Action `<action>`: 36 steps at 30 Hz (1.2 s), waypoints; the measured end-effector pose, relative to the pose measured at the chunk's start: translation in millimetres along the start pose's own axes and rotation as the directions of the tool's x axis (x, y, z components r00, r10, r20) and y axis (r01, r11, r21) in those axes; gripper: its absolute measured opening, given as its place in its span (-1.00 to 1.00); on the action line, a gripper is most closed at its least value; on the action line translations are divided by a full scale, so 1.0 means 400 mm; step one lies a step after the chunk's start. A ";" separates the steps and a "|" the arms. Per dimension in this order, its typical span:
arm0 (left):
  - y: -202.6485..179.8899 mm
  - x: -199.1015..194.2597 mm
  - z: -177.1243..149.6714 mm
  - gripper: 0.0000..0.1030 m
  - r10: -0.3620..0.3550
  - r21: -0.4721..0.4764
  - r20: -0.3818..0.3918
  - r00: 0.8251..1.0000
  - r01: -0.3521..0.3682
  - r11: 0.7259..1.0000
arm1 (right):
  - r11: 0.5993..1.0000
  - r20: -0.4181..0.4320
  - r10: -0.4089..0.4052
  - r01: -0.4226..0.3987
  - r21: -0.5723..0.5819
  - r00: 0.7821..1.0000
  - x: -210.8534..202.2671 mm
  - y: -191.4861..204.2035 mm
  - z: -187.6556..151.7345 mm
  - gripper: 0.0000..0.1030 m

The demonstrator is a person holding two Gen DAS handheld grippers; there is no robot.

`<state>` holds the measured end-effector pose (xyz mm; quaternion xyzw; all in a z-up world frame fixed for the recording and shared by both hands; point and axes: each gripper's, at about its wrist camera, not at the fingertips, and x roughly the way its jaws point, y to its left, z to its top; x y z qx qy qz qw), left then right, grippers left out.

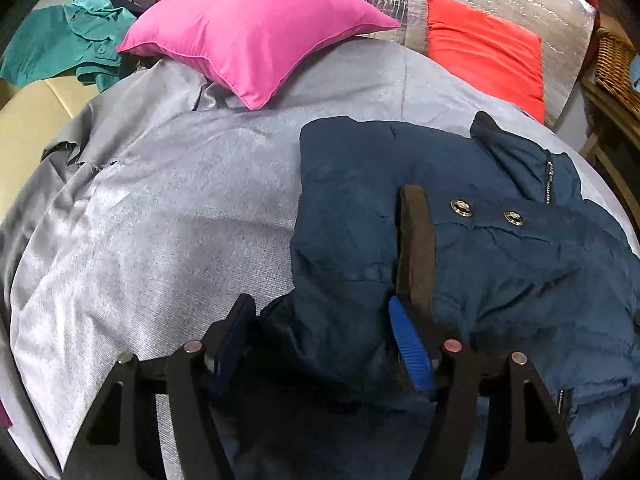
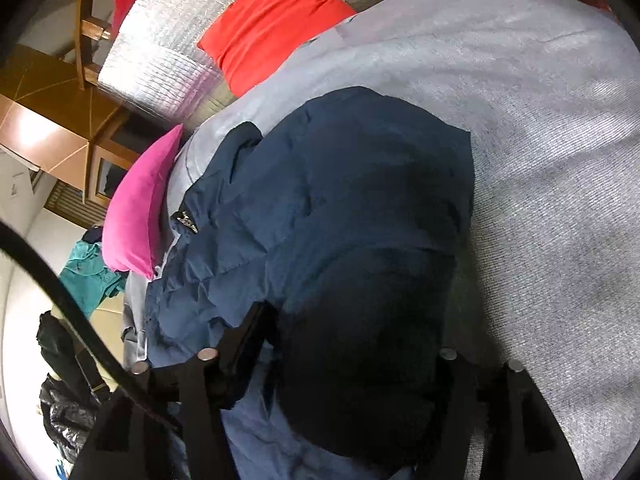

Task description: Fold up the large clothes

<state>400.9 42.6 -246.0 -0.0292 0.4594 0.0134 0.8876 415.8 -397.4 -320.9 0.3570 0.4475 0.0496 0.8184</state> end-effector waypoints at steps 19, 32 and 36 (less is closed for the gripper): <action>0.070 0.047 0.029 0.42 -0.181 -0.130 -0.133 0.974 0.163 0.978 | 0.997 0.025 -0.061 0.062 -0.051 0.998 0.007 0.029 -0.004 -0.11; 0.071 0.021 0.023 -0.44 -0.261 -0.181 -0.080 0.962 0.243 0.953 | 0.990 0.094 -0.084 0.094 -0.107 0.992 -0.026 0.080 -0.022 -0.38; 0.073 -0.006 0.023 -0.50 -0.273 -0.172 -0.075 0.959 0.258 0.951 | 0.982 0.113 -0.094 0.111 -0.154 0.989 -0.044 0.105 -0.032 -0.40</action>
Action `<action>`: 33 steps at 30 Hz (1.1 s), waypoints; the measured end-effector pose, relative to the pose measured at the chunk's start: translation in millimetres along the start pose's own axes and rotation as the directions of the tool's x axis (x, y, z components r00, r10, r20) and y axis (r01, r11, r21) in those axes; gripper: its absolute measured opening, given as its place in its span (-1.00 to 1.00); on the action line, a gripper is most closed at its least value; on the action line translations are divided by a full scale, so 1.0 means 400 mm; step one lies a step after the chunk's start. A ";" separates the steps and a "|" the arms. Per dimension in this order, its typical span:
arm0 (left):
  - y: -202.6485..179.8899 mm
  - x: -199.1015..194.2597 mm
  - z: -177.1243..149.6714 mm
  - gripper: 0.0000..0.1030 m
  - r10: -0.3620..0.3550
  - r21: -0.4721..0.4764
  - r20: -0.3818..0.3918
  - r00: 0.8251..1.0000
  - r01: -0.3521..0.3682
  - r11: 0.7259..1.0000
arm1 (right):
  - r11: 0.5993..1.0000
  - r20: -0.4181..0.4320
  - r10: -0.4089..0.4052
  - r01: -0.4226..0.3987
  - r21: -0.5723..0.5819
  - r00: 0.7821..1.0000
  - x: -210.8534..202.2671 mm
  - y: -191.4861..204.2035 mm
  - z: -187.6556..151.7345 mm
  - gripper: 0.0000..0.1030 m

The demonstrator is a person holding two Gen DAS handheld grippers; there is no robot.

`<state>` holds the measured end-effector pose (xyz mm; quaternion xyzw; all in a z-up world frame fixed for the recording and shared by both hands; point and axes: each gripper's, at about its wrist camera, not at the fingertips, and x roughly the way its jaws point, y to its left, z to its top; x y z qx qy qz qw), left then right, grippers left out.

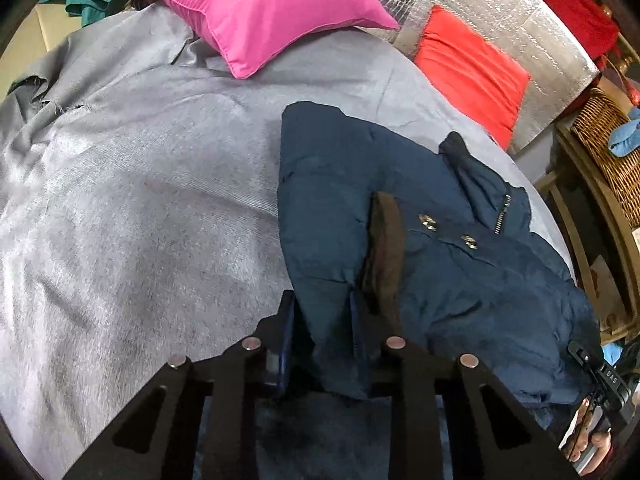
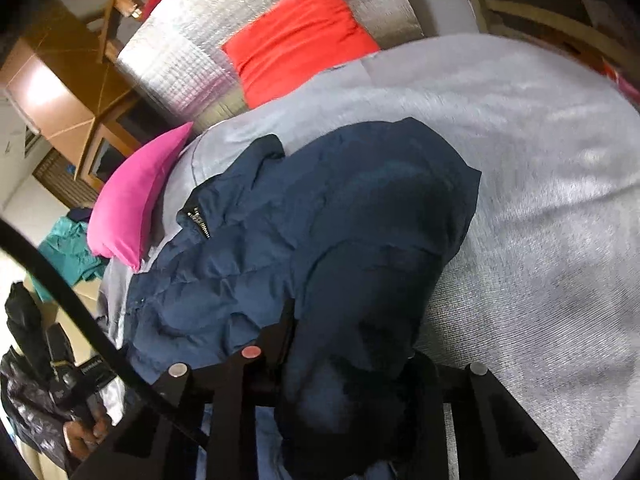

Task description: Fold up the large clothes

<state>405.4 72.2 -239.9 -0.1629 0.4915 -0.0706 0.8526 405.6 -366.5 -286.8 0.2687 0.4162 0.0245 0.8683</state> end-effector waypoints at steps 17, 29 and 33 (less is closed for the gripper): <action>0.062 -0.065 -0.122 -0.17 0.076 0.066 -0.026 0.997 -0.074 0.995 | 0.999 -0.059 -0.030 0.028 -0.031 0.998 -0.028 -0.011 -0.071 -0.17; 0.167 -0.256 -0.304 0.13 0.114 0.086 0.054 0.992 -0.118 0.989 | 1.000 0.049 -0.006 0.006 0.003 0.999 -0.194 -0.063 -0.148 0.00; 0.184 -0.307 -0.380 0.13 0.143 0.067 0.080 0.987 -0.148 0.987 | 1.000 0.066 0.023 -0.024 0.020 0.998 -0.265 -0.091 -0.211 0.00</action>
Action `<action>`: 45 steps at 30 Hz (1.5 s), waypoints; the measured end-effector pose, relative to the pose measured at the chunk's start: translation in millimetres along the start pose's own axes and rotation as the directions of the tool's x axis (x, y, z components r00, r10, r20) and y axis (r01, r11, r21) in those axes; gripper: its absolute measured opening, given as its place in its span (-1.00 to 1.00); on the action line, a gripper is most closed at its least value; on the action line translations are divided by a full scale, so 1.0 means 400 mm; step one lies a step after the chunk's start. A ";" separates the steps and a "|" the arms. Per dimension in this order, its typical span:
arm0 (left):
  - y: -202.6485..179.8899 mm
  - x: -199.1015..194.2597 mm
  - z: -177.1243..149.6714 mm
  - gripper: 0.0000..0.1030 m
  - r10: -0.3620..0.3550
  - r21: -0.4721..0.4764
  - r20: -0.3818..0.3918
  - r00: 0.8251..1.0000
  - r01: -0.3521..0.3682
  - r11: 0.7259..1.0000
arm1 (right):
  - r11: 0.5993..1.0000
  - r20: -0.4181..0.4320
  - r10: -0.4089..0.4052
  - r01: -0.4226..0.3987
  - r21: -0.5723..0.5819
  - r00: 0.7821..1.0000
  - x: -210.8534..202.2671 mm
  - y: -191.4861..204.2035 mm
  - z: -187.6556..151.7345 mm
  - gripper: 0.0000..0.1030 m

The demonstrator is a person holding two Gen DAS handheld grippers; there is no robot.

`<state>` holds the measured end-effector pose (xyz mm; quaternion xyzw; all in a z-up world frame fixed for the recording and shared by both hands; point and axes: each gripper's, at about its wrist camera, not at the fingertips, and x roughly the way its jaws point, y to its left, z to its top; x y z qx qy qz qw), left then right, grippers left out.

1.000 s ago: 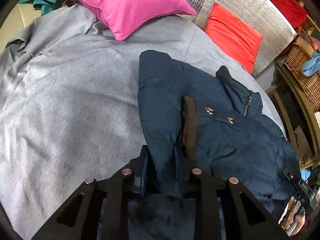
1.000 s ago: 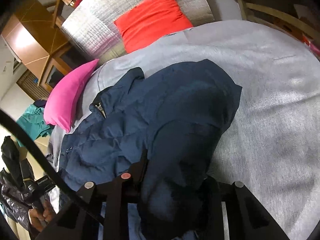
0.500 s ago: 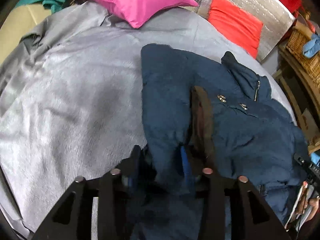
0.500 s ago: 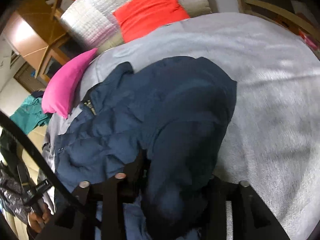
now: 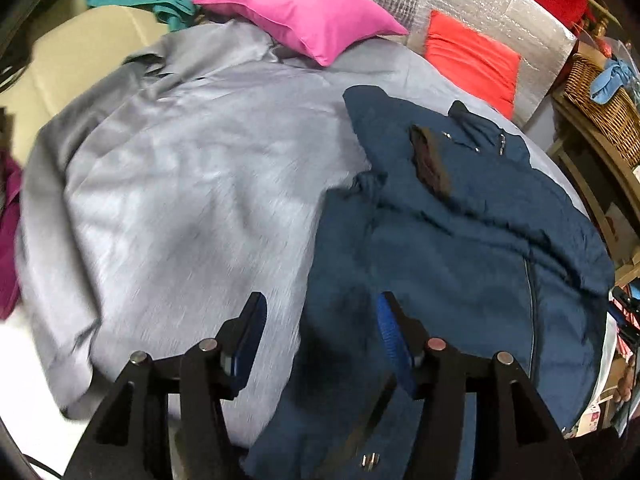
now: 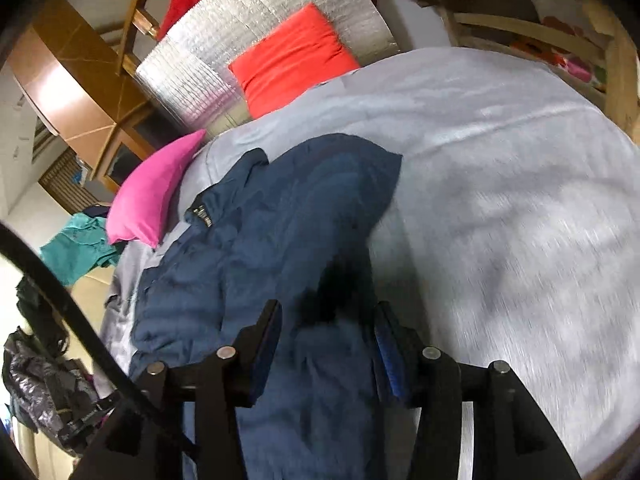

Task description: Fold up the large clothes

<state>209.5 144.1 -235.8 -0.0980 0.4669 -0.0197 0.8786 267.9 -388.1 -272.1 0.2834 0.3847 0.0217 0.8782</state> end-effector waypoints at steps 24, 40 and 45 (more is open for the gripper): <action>0.054 0.069 -0.146 -0.11 -0.133 -0.118 -0.139 0.981 0.117 0.986 | 0.995 -0.111 -0.078 0.069 -0.078 0.991 0.002 0.001 -0.232 -0.59; -0.091 0.147 0.045 -0.61 -0.135 -0.047 -0.093 0.986 0.131 0.990 | 0.984 0.039 -0.089 0.094 -0.151 0.995 0.057 0.087 -0.097 -0.76; -0.148 0.209 0.161 -0.67 -0.133 -0.021 -0.082 0.988 0.131 0.991 | 0.982 0.073 -0.122 0.132 -0.137 0.990 0.097 0.084 -0.020 -0.78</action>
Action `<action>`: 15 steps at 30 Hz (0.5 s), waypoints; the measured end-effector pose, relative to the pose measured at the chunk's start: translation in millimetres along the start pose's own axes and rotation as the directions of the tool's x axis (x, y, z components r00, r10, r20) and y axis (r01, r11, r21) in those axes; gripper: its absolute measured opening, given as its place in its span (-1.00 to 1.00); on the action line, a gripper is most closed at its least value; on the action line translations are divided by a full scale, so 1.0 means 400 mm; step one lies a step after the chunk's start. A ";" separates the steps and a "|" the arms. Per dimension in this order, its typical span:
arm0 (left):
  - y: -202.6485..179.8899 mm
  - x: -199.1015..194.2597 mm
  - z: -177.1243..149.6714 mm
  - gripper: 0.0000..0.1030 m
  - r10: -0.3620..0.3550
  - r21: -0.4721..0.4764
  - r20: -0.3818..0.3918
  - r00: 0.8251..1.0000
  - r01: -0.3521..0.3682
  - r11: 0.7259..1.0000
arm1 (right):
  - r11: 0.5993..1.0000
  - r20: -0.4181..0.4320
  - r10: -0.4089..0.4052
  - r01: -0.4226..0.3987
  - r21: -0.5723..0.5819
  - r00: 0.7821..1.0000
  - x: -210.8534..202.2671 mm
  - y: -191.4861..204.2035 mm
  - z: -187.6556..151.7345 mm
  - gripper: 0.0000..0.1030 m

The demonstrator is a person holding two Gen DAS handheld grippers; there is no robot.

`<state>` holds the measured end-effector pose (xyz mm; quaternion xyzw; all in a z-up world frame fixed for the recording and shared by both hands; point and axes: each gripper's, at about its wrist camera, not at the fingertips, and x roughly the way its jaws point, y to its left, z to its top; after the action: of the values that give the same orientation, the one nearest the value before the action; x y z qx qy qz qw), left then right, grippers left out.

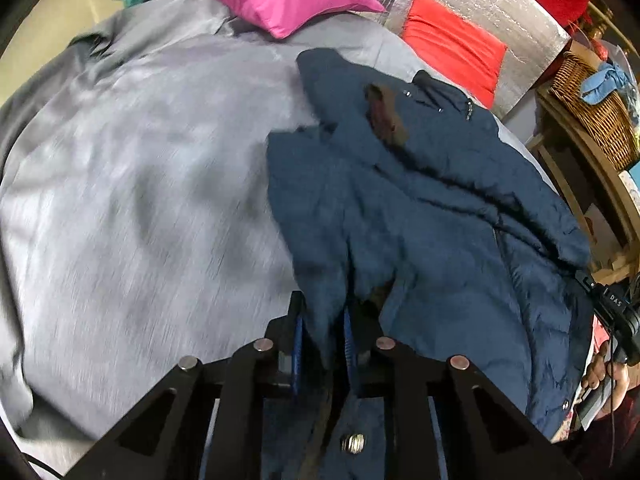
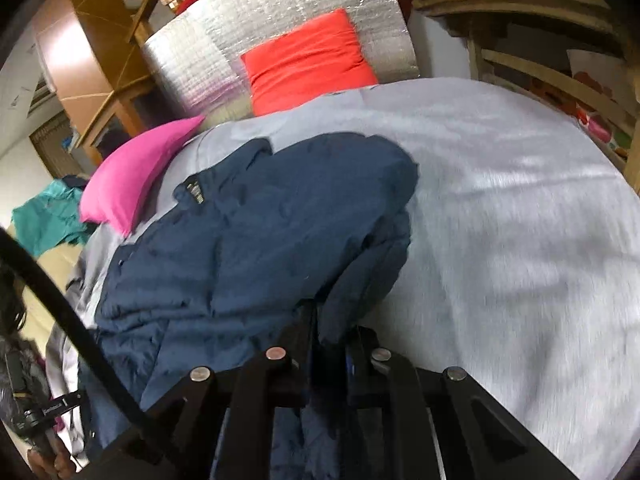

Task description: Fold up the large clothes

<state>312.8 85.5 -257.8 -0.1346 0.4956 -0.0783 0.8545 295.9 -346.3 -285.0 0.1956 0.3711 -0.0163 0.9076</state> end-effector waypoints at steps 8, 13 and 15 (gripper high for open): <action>-0.058 0.082 0.122 -0.68 -0.025 -0.008 0.017 1.000 0.026 1.000 | 0.999 -0.034 -0.042 0.042 -0.016 0.999 0.096 0.002 0.098 -0.78; -0.009 0.035 0.077 -0.34 -0.036 -0.025 -0.014 0.999 0.036 0.999 | 0.999 -0.078 0.031 -0.028 0.040 0.997 0.058 -0.045 0.066 -0.53; 0.021 0.013 0.046 0.05 -0.047 -0.050 -0.044 0.998 0.045 0.998 | 0.992 -0.106 0.097 -0.087 0.096 0.990 0.011 -0.079 0.034 -0.06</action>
<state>331.5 95.0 -256.1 -0.1650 0.5133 -0.0888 0.8375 302.6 -379.9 -289.9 0.2544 0.4101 0.0197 0.8756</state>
